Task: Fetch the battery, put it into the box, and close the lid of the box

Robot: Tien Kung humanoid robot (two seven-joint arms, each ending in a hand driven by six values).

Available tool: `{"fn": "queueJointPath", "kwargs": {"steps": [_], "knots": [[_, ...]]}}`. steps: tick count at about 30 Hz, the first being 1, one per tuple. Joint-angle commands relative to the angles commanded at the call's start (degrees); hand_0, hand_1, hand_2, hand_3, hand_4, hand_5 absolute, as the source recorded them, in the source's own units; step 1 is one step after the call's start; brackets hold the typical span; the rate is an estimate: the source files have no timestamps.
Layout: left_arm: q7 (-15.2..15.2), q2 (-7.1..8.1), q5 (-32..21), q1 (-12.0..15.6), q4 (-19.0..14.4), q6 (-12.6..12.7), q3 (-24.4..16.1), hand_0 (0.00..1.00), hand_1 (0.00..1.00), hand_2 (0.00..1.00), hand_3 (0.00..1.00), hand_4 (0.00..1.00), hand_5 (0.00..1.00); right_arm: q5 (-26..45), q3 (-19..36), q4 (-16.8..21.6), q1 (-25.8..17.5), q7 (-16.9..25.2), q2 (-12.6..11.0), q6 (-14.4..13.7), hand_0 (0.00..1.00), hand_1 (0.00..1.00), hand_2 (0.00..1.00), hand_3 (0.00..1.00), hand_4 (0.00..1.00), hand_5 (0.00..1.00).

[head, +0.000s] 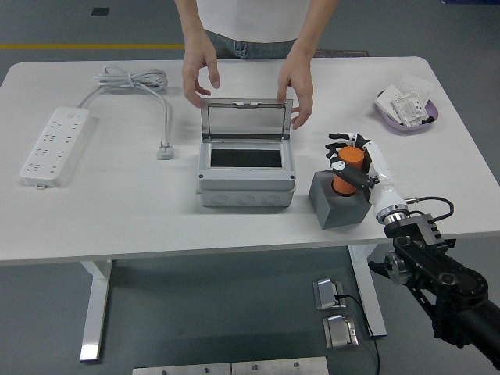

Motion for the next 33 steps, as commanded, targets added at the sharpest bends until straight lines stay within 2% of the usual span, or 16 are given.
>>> {"fn": "queueJointPath", "kwargs": {"steps": [2,3,7,12,14,15,20,21,26,27,32,33], "knots": [[0.03,0.0,0.22,-0.01,0.0,0.01,-0.15,0.627,0.692,0.64,0.63,0.674,0.069,-0.03,-0.07,0.01,0.19,0.01,-0.04,-0.06,0.44,0.516,0.564,0.594,0.002,0.002],[0.03,0.0,0.23,-0.01,0.0,0.0,-0.15,0.627,0.694,0.642,0.633,0.68,0.074,-0.07,-0.12,0.08,0.27,-0.01,-0.07,-0.11,0.486,0.549,0.582,0.597,0.002,0.002],[0.03,-0.01,0.32,-0.02,-0.01,0.0,-0.19,0.627,0.694,0.642,0.633,0.68,0.074,-0.87,-0.53,1.09,0.58,-0.58,-0.34,-1.04,0.486,0.549,0.582,0.597,0.002,0.002],[0.01,0.06,0.2,0.02,-0.01,0.05,-0.25,0.627,0.694,0.643,0.634,0.686,0.081,-7.36,-1.02,5.24,1.35,-5.44,-1.25,-3.16,0.498,0.572,0.589,0.597,0.002,0.002],[0.01,0.09,0.23,0.06,-0.01,0.08,-0.32,0.627,0.694,0.643,0.634,0.686,0.081,-10.15,-1.1,7.23,1.59,-7.7,-1.69,-3.08,0.498,0.572,0.589,0.597,0.002,0.002],[-0.01,0.1,0.23,0.09,-0.01,0.13,-0.35,0.627,0.694,0.643,0.635,0.69,0.086,-11.72,-1.14,8.27,1.76,-8.93,-1.93,-2.87,0.464,0.545,0.579,0.595,0.002,0.002],[-0.06,0.17,0.25,0.24,0.0,0.29,-0.44,0.627,0.694,0.643,0.635,0.69,0.086,-19.01,-2.31,12.53,3.22,-14.35,-2.98,-2.06,0.464,0.545,0.579,0.595,0.002,0.002],[-0.08,0.19,0.22,0.26,0.01,0.32,-0.43,0.628,0.695,0.645,0.636,0.692,0.091,-20.22,-2.71,13.03,3.68,-15.04,-3.17,-1.95,0.217,0.335,0.358,0.433,0.123,0.002],[-0.07,0.39,0.41,0.36,0.02,0.46,-0.65,0.628,0.695,0.645,0.636,0.692,0.091,-26.46,-6.02,14.19,7.37,-17.64,-3.95,-1.91,0.217,0.335,0.358,0.433,0.123,0.002],[-0.07,0.44,0.46,0.39,0.02,0.49,-0.71,0.628,0.695,0.646,0.637,0.693,0.097,-27.67,-6.89,14.06,8.39,-18.1,-3.97,-1.96,0.089,0.234,0.277,0.318,0.059,0.002],[0.02,0.59,0.79,0.48,0.02,0.6,-1.04,0.628,0.695,0.646,0.637,0.693,0.097,-31.27,-11.1,11.97,13.22,-19.18,-3.05,-2.52,0.089,0.234,0.277,0.318,0.059,0.002],[0.04,0.61,0.87,0.5,0.01,0.61,-1.12,0.629,0.697,0.648,0.638,0.696,0.105,-31.57,-11.88,11.34,14.06,-19.19,-2.74,-2.62,0.014,0.14,0.278,0.303,0.067,0.002]]}}
